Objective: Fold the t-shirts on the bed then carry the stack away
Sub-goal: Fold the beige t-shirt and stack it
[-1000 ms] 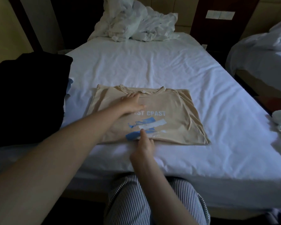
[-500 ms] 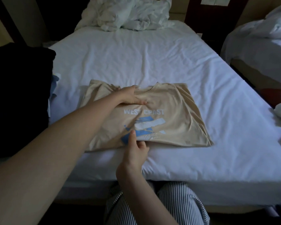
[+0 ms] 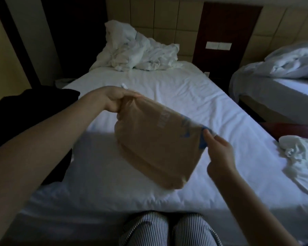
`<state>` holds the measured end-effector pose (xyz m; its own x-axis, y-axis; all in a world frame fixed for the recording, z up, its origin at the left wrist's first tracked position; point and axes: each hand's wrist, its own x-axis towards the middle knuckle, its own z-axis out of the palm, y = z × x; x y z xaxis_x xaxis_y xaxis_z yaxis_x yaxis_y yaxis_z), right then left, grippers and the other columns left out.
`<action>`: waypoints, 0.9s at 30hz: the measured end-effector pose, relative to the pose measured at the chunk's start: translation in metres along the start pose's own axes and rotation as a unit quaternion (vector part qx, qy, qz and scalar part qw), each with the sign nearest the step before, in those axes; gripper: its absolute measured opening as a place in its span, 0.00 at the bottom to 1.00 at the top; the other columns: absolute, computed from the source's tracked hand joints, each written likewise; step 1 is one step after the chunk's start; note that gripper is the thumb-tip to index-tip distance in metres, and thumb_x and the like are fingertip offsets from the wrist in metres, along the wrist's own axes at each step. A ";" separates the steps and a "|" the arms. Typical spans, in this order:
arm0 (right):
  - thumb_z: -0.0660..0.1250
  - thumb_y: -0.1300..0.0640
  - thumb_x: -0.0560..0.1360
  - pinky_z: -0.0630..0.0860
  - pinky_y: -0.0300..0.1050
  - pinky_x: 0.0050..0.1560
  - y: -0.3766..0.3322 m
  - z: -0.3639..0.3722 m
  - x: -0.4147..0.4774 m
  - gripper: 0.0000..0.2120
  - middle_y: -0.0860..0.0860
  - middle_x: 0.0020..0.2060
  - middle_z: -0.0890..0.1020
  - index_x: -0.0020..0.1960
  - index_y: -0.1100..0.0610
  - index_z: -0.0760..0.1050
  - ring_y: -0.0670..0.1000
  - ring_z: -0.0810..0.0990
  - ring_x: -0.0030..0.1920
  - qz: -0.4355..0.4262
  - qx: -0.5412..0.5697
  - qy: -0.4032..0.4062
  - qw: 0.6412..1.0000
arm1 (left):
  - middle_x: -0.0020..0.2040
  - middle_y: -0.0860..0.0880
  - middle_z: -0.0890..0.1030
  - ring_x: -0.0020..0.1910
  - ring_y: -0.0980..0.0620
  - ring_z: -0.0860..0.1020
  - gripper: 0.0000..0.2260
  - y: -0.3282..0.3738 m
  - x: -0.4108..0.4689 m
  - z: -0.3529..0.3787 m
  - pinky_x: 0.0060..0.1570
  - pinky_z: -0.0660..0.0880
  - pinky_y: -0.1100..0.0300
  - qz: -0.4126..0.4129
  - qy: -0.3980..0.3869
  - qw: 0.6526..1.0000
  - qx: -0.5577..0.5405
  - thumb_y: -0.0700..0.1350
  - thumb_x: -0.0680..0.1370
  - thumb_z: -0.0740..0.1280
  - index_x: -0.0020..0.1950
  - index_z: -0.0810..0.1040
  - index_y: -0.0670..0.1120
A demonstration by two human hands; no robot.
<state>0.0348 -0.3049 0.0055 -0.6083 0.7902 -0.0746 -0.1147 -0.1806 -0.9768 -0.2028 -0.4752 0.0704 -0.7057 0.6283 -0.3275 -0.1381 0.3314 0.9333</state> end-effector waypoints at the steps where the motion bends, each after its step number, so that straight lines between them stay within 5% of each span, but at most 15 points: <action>1: 0.65 0.61 0.77 0.69 0.27 0.25 -0.011 -0.004 0.008 0.05 0.51 0.33 0.75 0.44 0.62 0.77 0.45 0.73 0.33 -0.012 -0.012 -0.013 1.000 | 0.33 0.49 0.81 0.36 0.52 0.79 0.12 0.004 -0.007 -0.004 0.39 0.77 0.59 -0.005 0.010 1.000 0.001 0.45 0.76 0.65 0.35 0.81 0.45; 5: 0.66 0.59 0.76 0.67 0.28 0.27 -0.041 0.000 0.038 0.11 0.55 0.44 0.77 0.55 0.64 0.77 0.48 0.74 0.44 -0.019 -0.057 -0.060 0.996 | 0.31 0.47 0.81 0.30 0.52 0.81 0.09 0.016 -0.019 -0.012 0.27 0.76 0.64 -0.039 0.076 0.996 -0.001 0.44 0.76 0.67 0.37 0.78 0.42; 12: 0.68 0.59 0.75 0.62 0.41 0.52 -0.094 0.035 0.083 0.17 0.56 0.62 0.76 0.62 0.63 0.74 0.54 0.70 0.65 -0.045 -0.055 -0.095 0.993 | 0.45 0.45 0.83 0.47 0.49 0.81 0.08 0.055 -0.014 -0.016 0.46 0.78 0.57 0.131 0.196 0.962 -0.140 0.38 0.72 0.72 0.50 0.79 0.41; 16: 0.67 0.60 0.75 0.62 0.40 0.51 -0.109 0.027 0.080 0.14 0.52 0.50 0.75 0.60 0.62 0.75 0.50 0.72 0.54 -0.068 -0.063 -0.082 0.992 | 0.45 0.49 0.80 0.46 0.54 0.78 0.07 0.050 -0.029 -0.023 0.46 0.72 0.64 0.250 0.199 0.940 -0.121 0.34 0.75 0.68 0.47 0.77 0.45; 18: 0.68 0.59 0.75 0.66 0.36 0.37 -0.087 0.009 0.069 0.03 0.52 0.37 0.72 0.46 0.59 0.75 0.48 0.70 0.37 -0.041 -0.113 -0.080 0.990 | 0.42 0.50 0.78 0.42 0.56 0.75 0.07 0.016 -0.040 -0.026 0.43 0.66 0.63 0.235 0.214 0.944 -0.092 0.35 0.75 0.68 0.44 0.76 0.47; 20: 0.68 0.59 0.75 0.63 0.32 0.26 -0.046 -0.015 0.056 0.09 0.50 0.28 0.71 0.36 0.59 0.72 0.45 0.68 0.27 -0.001 -0.166 -0.087 0.982 | 0.36 0.50 0.79 0.39 0.54 0.74 0.07 -0.040 -0.047 -0.023 0.40 0.65 0.62 0.188 0.223 0.952 -0.092 0.34 0.74 0.67 0.41 0.76 0.46; 24: 0.66 0.51 0.76 0.63 0.41 0.29 0.042 -0.059 0.021 0.17 0.54 0.28 0.73 0.38 0.64 0.79 0.49 0.68 0.29 0.089 -0.262 -0.091 0.957 | 0.26 0.50 0.79 0.30 0.54 0.76 0.08 -0.172 -0.069 0.013 0.32 0.70 0.66 0.028 0.178 0.983 -0.028 0.29 0.74 0.64 0.38 0.75 0.40; 27: 0.64 0.41 0.74 0.68 0.46 0.39 0.085 -0.072 0.018 0.24 0.52 0.22 0.73 0.24 0.51 0.79 0.56 0.75 0.37 0.055 -0.365 -0.058 0.928 | 0.31 0.49 0.80 0.38 0.49 0.76 0.02 -0.208 -0.075 0.027 0.39 0.72 0.63 0.006 0.202 0.979 0.005 0.36 0.74 0.70 0.43 0.78 0.38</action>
<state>0.0707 -0.2640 -0.0929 -0.6696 0.7152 -0.2002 0.4892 0.2220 -0.8434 -0.1025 -0.5720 -0.1033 -0.9250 0.3032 -0.2288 -0.1218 0.3339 0.9347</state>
